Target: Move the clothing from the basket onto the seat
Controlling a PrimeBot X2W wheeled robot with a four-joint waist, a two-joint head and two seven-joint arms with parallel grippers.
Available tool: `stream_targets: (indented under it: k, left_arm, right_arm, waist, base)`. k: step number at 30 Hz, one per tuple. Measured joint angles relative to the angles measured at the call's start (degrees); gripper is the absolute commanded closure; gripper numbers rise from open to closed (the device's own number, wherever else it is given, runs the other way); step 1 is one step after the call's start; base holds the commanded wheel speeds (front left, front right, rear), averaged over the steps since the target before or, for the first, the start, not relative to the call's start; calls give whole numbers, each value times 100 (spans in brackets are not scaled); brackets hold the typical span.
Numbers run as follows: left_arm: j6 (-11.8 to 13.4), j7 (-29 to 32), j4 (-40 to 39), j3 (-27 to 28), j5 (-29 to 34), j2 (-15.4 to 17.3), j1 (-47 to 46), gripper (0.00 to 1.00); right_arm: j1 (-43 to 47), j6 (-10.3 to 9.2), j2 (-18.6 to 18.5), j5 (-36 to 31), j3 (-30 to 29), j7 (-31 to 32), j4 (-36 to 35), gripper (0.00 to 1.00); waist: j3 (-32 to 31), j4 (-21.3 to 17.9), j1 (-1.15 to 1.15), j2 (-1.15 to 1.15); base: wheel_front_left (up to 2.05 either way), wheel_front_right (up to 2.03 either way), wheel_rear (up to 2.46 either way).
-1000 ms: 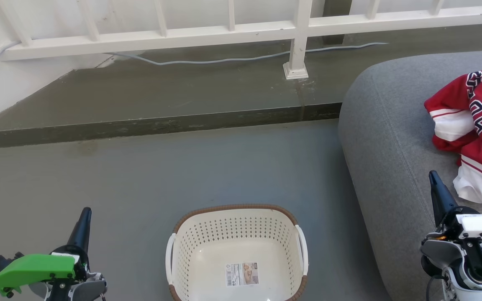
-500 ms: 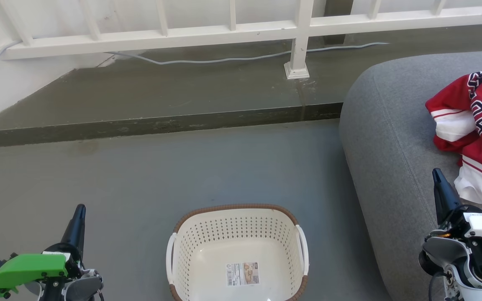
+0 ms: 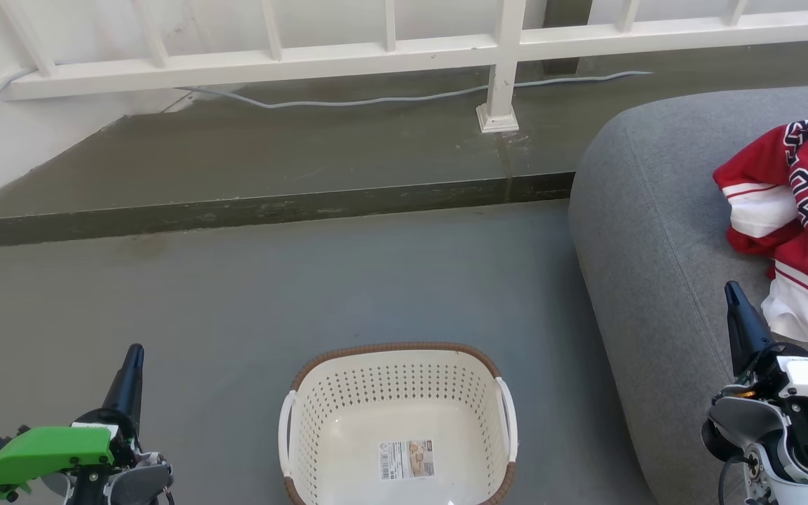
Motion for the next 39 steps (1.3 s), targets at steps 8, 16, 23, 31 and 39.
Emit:
stream_targets:
  k: [8, 16, 23, 31, 39]
  left_arm:
    - [0, 0, 14, 3, 0, -1, -3, 100]
    - [-5, 0, 21, 5, 0, -2, -4, 100]
    - [-5, 1, 24, 7, 0, -3, -5, 100]
    - [-5, 29, 27, 10, 0, -4, -6, 100]
    - [-7, 42, 30, 12, 0, -5, -7, 100]
  right_arm:
    - [0, 0, 1, 0, 3, 0, -3, 100]
    - [0, 0, 1, 0, 7, 0, -8, 100]
    - [0, 0, 2, 1, 10, -1, -9, 100]
    - [0, 0, 2, 9, 12, -2, -12, 100]
    - [0, 0, 3, 25, 16, -7, -15, 100]
  waist:
    - [0, 0, 0, 0]
    - [0, 1, 0, 0]
    - [0, 1, 0, 0]
    - [-1, 1, 0, 0]
    - [-1, 1, 0, 0]
  base:
    - [0, 0, 0]
    - [0, 0, 0]
    - [0, 0, 0]
    - [0, 0, 0]
    - [0, 0, 0]
